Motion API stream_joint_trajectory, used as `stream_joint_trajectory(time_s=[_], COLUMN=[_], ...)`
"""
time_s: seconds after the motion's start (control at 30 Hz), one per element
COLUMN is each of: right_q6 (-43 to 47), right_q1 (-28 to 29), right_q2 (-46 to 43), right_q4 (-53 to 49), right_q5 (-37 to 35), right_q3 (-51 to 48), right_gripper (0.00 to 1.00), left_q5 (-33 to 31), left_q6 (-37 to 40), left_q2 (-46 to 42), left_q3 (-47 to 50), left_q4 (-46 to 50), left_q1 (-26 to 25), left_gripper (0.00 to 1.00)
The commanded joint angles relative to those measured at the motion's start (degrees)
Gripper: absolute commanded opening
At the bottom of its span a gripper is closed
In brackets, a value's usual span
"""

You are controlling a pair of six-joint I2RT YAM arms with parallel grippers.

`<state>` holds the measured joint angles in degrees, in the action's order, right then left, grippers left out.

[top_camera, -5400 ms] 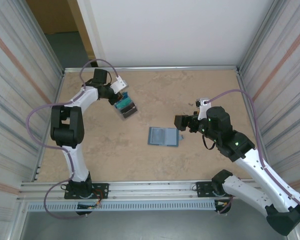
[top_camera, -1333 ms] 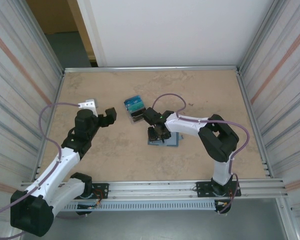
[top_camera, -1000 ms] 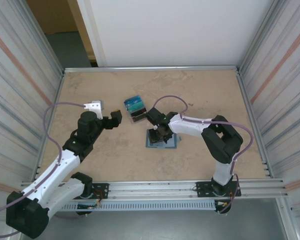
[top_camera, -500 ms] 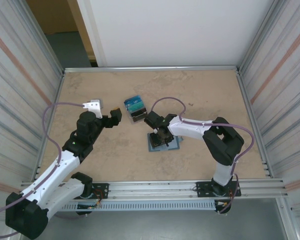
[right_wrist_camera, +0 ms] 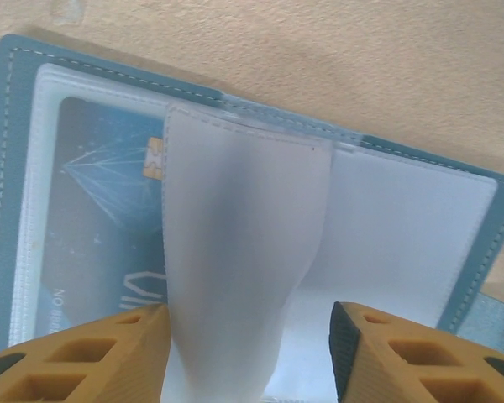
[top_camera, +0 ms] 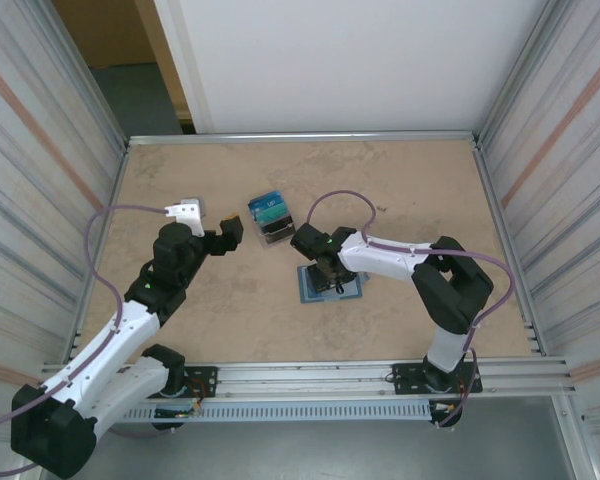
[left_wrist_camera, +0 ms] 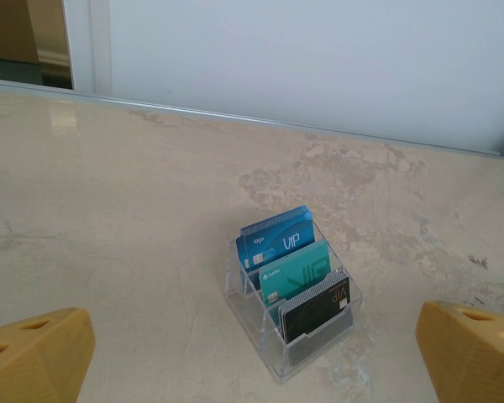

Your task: Take the credit cards out of the card holder

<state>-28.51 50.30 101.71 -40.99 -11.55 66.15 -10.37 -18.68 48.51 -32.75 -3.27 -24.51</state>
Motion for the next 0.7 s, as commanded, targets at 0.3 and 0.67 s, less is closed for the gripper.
stream_joint_trajectory(time_s=[0.3,0.67], right_q6=[-6.3,-9.1], right_q1=[-3.2,-8.4], right_q2=[-7.2,-14.6], right_q4=[-2.3,0.1], right_q5=[-3.9,-0.9], right_q3=[-4.1,-10.4], right_gripper=[0.41,0.34], left_q5=[-1.4,-8.7], left_q6=[3.4,11.3], left_q2=[1.7,8.7], left_q3=[-1.6,-5.3], left_q4=[-0.4,2.7], left_q1=[-3.1,-14.4], left_gripper=[0.99,0.99])
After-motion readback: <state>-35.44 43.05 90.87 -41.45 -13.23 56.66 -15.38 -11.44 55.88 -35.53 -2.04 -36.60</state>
